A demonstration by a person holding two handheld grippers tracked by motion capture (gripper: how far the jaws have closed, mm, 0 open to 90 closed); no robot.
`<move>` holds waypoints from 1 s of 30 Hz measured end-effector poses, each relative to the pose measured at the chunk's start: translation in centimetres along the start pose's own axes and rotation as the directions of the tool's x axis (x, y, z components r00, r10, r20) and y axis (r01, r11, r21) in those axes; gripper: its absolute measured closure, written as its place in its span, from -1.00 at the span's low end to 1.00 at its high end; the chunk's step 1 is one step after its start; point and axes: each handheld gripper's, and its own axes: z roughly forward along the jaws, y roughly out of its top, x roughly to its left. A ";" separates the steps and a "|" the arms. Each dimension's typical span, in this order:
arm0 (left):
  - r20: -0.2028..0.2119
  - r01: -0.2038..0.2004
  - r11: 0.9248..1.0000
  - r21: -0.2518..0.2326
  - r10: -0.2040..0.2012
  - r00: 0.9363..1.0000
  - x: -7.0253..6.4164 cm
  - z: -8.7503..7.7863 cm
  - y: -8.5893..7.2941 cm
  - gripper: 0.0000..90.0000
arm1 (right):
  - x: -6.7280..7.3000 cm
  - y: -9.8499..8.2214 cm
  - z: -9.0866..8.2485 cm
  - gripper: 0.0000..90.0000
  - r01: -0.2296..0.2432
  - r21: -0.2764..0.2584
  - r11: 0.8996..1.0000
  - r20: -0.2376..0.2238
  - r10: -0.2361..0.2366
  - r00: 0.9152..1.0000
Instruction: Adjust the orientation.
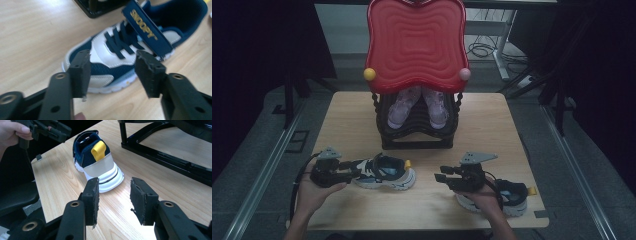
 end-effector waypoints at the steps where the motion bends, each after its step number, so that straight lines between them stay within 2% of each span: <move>1: -0.004 0.004 1.000 -0.003 -0.004 1.000 0.2 0.1 0.1 -0.10 | 0.0 0.1 0.2 0.29 0.002 0.002 1.000 0.000 -0.002 1.000; 6: -0.030 0.028 0.999 -0.017 -0.029 0.999 0.6 0.3 0.3 -0.29 | 0.4 0.6 1.2 0.26 0.011 0.022 1.000 0.008 -0.012 1.000; 8: -0.030 0.032 0.999 -0.032 -0.033 0.999 0.6 0.2 0.3 -0.31 | 0.5 0.7 1.5 0.25 0.012 0.027 1.000 0.005 -0.012 1.000; 11: -0.032 0.018 0.999 -0.027 -0.018 0.999 0.6 0.2 0.2 -0.34 | 0.6 0.8 2.0 0.25 0.016 0.043 0.999 0.008 -0.016 1.000; 18: -0.019 0.017 0.999 -0.038 -0.018 1.000 0.6 0.0 0.0 -0.36 | 0.7 1.6 3.5 0.27 0.016 0.071 0.997 0.024 -0.018 1.000; 22: -0.014 0.024 0.999 -0.042 -0.024 1.000 0.6 -0.1 -0.2 -0.37 | 0.6 2.4 4.8 0.45 0.019 0.086 0.996 0.031 -0.022 0.999; 24: -0.013 0.026 0.999 -0.047 -0.027 1.000 0.7 -0.2 -0.3 -0.37 | 0.6 2.8 5.7 0.62 0.028 0.095 0.995 0.042 -0.032 0.999; 27: -0.010 0.029 0.998 -0.055 -0.030 1.000 0.7 -0.5 -0.4 -0.37 | 0.6 3.3 6.8 0.86 0.035 0.108 0.993 0.034 -0.039 0.999; 30: -0.009 0.026 0.998 -0.058 -0.027 1.000 0.7 -0.7 -0.4 -0.37 | 0.7 3.8 8.1 0.99 0.064 0.137 0.988 0.046 -0.071 0.996</move>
